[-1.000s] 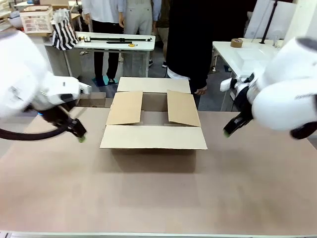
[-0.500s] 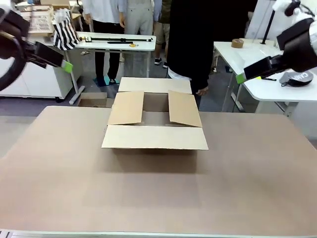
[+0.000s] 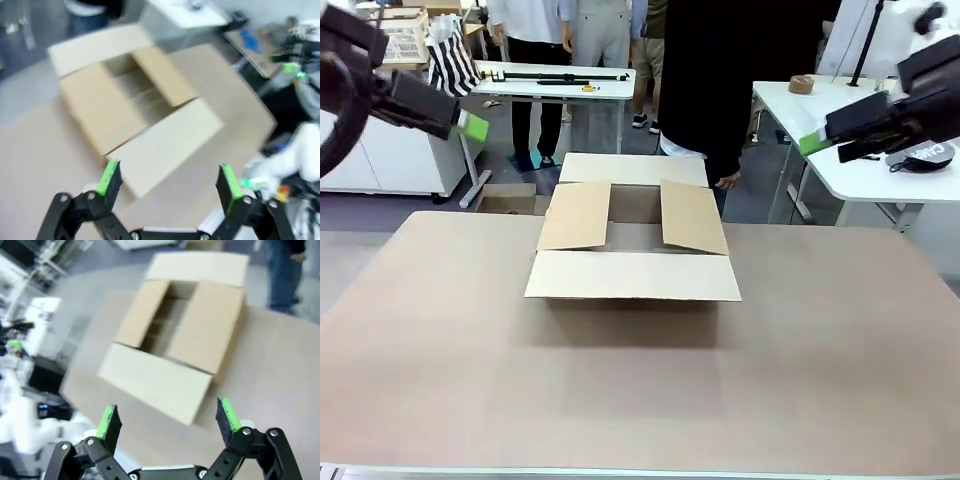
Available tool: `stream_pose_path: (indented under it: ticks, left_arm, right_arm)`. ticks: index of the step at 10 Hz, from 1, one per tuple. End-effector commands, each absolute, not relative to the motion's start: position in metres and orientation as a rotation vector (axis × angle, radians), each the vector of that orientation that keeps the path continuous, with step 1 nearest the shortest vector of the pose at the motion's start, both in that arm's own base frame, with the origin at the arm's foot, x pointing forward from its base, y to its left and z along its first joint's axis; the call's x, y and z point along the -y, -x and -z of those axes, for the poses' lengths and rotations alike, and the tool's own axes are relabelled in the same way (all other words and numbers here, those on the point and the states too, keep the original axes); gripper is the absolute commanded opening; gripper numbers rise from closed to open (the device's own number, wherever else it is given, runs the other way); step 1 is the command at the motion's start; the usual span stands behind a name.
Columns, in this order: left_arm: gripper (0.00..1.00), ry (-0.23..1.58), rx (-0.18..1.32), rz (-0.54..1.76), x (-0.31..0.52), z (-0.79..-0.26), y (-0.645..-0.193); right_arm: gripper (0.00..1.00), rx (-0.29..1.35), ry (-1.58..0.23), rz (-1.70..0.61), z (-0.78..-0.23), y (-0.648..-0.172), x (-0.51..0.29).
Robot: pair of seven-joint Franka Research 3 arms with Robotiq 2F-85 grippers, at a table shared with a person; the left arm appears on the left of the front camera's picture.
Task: Pack the gift set into the box.
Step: Place both hands on the side flaps of the Package Box and spread them outward.
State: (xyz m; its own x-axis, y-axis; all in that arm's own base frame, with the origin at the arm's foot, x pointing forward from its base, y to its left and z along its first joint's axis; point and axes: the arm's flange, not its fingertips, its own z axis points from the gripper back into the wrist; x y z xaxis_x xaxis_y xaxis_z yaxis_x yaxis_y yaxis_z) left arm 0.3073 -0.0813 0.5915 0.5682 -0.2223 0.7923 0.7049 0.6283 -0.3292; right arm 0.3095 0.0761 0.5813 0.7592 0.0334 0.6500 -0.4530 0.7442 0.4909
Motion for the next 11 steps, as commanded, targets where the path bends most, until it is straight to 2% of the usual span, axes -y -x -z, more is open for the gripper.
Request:
stream_pose_path:
  ticks: [1,2,3,4,5,6,11]
  left_arm:
    - [1.00,1.257,0.618,0.718,0.044,-0.578,-0.320]
    - [1.00,1.337,0.610,0.684,0.033,-0.566,-0.324]
    - [1.00,1.420,0.624,0.636,0.024,-0.554,-0.326]
    - [1.00,1.471,0.629,0.599,0.021,-0.546,-0.329]
    - [1.00,1.419,0.637,0.478,0.016,-0.540,-0.332]
    - [1.00,1.385,0.715,0.656,0.022,-0.559,-0.319]
    - [1.00,1.385,0.715,0.656,0.022,-0.559,-0.319]
  right_arm:
    - [1.00,0.284,-1.339,0.091,-0.592,-0.316,-0.029]
    - [1.00,0.309,-1.495,0.180,-0.588,-0.318,-0.008]
    - [1.00,0.342,-1.576,0.262,-0.581,-0.320,0.006]
    - [1.00,0.354,-1.579,0.308,-0.575,-0.324,0.009]
    - [1.00,0.360,-1.484,0.338,-0.569,-0.331,0.004]
    - [1.00,0.456,-1.323,-0.031,-0.586,-0.315,0.013]
    - [1.00,0.456,-1.323,-0.031,-0.586,-0.315,0.013]
